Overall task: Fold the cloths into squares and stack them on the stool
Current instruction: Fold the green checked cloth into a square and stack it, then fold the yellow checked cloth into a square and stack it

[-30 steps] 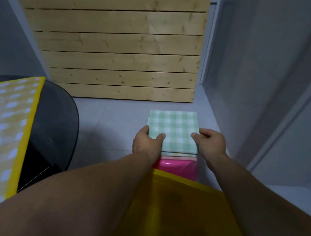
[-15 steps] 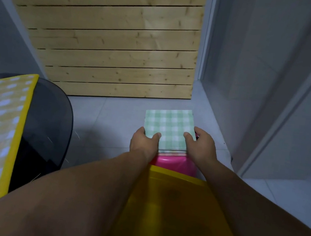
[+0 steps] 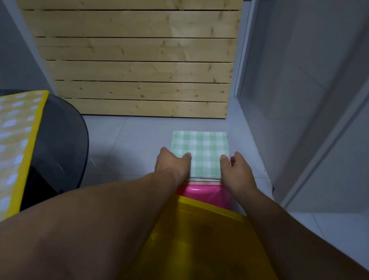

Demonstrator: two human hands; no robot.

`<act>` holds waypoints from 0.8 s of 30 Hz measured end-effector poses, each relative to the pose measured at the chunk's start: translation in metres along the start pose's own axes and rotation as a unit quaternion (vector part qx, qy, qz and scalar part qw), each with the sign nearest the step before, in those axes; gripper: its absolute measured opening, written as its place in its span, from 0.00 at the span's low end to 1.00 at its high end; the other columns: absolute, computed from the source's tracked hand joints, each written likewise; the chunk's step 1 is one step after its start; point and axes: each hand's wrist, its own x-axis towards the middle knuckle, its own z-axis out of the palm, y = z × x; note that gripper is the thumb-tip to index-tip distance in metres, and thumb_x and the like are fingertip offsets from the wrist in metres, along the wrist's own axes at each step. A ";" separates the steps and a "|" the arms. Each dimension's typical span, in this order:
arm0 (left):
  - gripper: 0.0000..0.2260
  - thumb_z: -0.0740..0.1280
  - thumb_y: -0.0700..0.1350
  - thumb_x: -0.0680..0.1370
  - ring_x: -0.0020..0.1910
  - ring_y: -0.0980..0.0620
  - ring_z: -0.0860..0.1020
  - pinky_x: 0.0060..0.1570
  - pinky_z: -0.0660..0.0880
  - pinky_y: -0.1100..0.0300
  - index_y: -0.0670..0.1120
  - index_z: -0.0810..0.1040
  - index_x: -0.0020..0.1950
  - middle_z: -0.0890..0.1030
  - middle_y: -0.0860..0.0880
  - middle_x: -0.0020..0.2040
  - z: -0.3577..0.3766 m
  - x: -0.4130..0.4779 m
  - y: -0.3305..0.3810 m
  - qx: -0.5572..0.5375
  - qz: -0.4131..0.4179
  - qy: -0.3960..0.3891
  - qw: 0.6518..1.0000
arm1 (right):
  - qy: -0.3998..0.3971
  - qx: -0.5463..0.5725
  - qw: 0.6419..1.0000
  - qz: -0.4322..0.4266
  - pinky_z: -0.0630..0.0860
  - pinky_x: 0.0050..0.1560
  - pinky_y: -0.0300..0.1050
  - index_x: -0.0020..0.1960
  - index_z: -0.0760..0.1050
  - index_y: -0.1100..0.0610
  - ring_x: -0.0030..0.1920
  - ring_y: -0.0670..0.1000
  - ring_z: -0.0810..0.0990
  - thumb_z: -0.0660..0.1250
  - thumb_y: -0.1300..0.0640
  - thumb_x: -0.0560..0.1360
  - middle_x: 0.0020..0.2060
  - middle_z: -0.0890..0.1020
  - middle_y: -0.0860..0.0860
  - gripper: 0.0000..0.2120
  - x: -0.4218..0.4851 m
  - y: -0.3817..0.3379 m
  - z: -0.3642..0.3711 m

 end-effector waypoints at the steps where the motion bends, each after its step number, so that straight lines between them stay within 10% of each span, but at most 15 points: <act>1: 0.32 0.68 0.53 0.79 0.69 0.38 0.70 0.66 0.70 0.49 0.39 0.60 0.76 0.69 0.40 0.73 -0.003 -0.003 0.005 -0.002 -0.003 0.004 1.000 | 0.011 0.002 1.000 0.012 0.68 0.66 0.52 0.74 0.62 0.62 0.68 0.61 0.72 0.55 0.46 0.82 0.69 0.73 0.61 0.27 -0.001 -0.001 -0.005; 10: 0.32 0.68 0.54 0.79 0.55 0.47 0.71 0.51 0.65 0.59 0.40 0.62 0.76 0.71 0.42 0.70 -0.071 -0.066 0.069 -0.195 -0.007 -0.057 0.979 | 0.078 0.030 0.994 -0.072 0.68 0.54 0.46 0.75 0.61 0.58 0.55 0.54 0.75 0.57 0.49 0.82 0.60 0.78 0.55 0.24 -0.072 -0.077 -0.064; 14: 0.34 0.73 0.55 0.76 0.68 0.44 0.73 0.66 0.68 0.56 0.41 0.65 0.76 0.72 0.43 0.71 -0.138 -0.103 0.069 -0.258 0.035 -0.093 0.961 | 0.032 0.030 0.984 -0.173 0.68 0.51 0.42 0.67 0.72 0.51 0.55 0.47 0.75 0.60 0.49 0.81 0.56 0.78 0.46 0.16 -0.144 -0.138 -0.064; 24: 0.11 0.74 0.51 0.70 0.36 0.52 0.76 0.39 0.74 0.56 0.45 0.81 0.44 0.79 0.48 0.34 -0.402 -0.208 -0.065 0.023 0.213 -0.134 0.968 | -0.251 -0.062 0.911 -0.320 0.76 0.45 0.39 0.44 0.81 0.49 0.41 0.42 0.80 0.70 0.55 0.76 0.40 0.84 0.44 0.02 -0.332 -0.272 -0.008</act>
